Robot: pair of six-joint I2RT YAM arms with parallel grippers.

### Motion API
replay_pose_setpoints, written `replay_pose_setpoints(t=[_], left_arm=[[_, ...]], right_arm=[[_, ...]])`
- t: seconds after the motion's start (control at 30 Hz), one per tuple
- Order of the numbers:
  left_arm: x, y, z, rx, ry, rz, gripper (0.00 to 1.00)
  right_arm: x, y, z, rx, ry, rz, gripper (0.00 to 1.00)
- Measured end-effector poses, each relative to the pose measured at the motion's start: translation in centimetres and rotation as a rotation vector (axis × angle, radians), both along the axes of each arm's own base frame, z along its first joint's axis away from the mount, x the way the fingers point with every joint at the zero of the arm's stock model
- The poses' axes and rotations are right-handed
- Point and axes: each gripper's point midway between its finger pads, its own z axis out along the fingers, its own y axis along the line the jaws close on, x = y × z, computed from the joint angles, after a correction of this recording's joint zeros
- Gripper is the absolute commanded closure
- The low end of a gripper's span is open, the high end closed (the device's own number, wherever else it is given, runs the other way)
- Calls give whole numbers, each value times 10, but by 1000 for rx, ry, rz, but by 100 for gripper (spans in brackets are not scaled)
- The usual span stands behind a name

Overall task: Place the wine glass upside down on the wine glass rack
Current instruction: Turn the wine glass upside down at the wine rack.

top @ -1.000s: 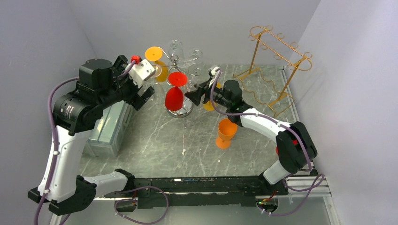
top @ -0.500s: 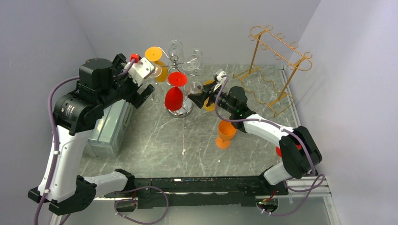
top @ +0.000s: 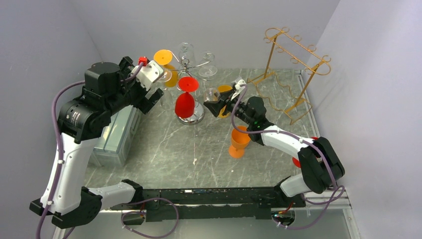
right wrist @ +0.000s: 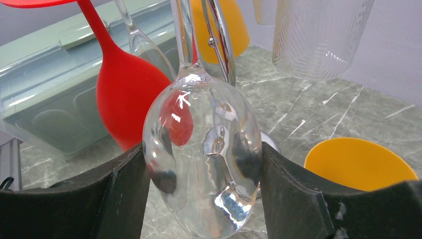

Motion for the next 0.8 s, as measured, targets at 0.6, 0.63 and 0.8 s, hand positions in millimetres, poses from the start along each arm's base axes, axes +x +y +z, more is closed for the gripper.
replay_pose_setpoints(t=[0.6, 0.63, 0.8], left_arm=[[5, 2, -2, 16, -10, 11, 1], [5, 2, -2, 18, -10, 11, 1], [4, 2, -4, 24, -11, 9, 1]], right_arm=[[1, 1, -25, 45, 51, 2, 61], [1, 2, -25, 49, 49, 3, 54], [1, 2, -25, 52, 51, 3, 29]])
